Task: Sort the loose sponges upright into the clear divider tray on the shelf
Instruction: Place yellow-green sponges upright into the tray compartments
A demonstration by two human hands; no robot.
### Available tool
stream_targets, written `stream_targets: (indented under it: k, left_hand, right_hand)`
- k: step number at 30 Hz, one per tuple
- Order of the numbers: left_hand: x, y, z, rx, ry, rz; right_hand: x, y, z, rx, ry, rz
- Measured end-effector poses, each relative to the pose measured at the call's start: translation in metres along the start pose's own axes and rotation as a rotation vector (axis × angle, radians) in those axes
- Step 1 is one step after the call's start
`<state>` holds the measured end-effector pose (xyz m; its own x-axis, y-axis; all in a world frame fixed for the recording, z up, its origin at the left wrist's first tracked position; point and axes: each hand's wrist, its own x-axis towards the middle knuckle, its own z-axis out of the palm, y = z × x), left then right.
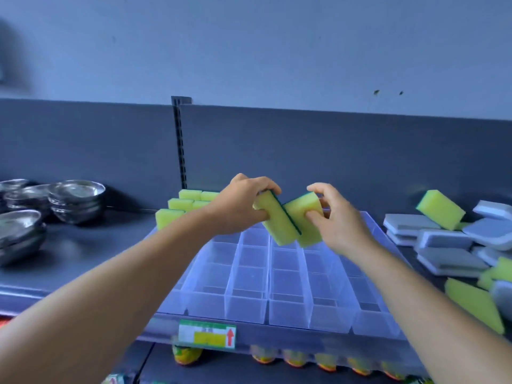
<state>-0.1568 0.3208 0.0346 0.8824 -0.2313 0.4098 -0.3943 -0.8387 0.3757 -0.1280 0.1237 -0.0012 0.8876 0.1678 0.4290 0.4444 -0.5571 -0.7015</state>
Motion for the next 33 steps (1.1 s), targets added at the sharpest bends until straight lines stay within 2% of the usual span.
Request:
stream_targets:
  k: [7,15,23,33]
  left_hand:
    - [-0.046,-0.074,-0.061,0.063,-0.058,-0.080]
    - [-0.088,-0.153,-0.106,0.059,-0.029,-0.132]
    - [-0.098,-0.180,-0.096,0.051,-0.073,-0.133]
    - [-0.088,-0.189,-0.063,0.234,-0.174,-0.107]
  right_hand:
    - [0.002,-0.060,0.077,-0.103,-0.008,-0.088]
    - [-0.006,-0.121,0.146,-0.098,0.017,-0.057]
    - [-0.011,-0.136,0.180,-0.179,-0.016,0.030]
    - [-0.003,-0.119,0.198,-0.383,-0.142,0.053]
